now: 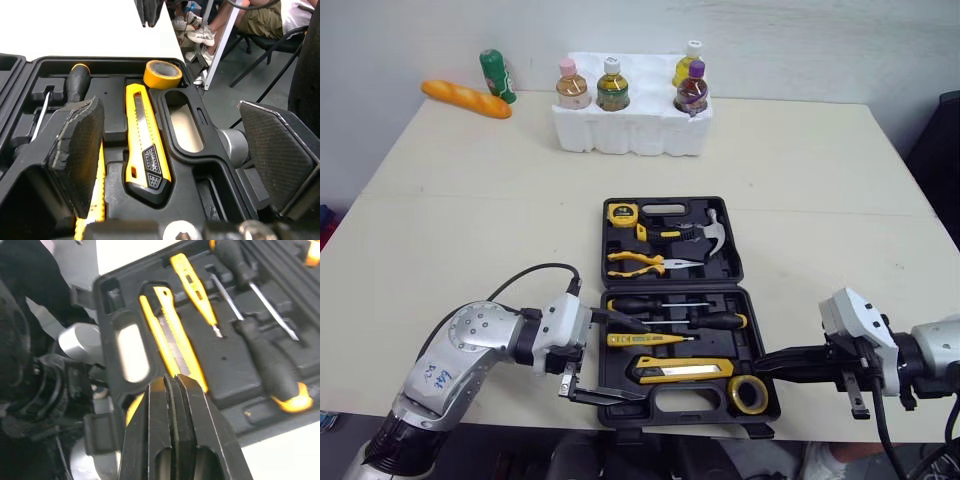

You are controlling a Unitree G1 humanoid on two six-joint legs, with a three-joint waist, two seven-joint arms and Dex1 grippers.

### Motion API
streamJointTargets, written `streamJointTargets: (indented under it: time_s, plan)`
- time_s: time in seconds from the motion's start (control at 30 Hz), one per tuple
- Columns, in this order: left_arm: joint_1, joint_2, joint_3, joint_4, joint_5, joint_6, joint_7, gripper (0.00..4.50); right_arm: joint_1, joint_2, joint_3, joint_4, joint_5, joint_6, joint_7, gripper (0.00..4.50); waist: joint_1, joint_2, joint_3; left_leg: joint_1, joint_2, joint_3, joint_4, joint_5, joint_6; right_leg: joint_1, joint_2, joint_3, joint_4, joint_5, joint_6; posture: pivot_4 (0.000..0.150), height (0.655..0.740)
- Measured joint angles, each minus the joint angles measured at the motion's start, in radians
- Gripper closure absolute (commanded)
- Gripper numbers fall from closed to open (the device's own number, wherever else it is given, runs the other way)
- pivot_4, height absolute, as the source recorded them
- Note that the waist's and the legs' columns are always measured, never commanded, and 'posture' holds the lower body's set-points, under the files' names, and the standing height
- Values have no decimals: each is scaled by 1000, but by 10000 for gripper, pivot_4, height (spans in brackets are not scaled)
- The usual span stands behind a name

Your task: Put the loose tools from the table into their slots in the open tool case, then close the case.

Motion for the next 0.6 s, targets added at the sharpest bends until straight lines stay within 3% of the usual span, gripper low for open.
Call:
streamJointTargets:
  time_s: [0.2, 0.47, 0.6]
  plan:
    - [-1, 10, 2, 1, 1, -3, -2, 0, 61, 91, 151, 36, -110, -175, 21, 44248, 1, 0, 0, 0, 0, 0, 0, 0, 0, 1, 0, 0, 0, 0, 1, 1500, 7400]
    - [55, 44, 6, -10, 3, 4, 1, 0, 78, 235, 275, 298, -304, -601, 81, 44248, -1, -1, 0, 3, 0, 0, 0, 0, 0, 2, 0, 0, 1, 0, 1, 1500, 7400]
    - [54, 40, 2, -10, 7, -1, 7, 0, 76, 267, 294, 362, -318, -671, 68, 44248, -3, -7, -1, 20, 0, 0, -3, -3, 1, 20, 0, 0, -2, 0, -1, 1500, 7400]
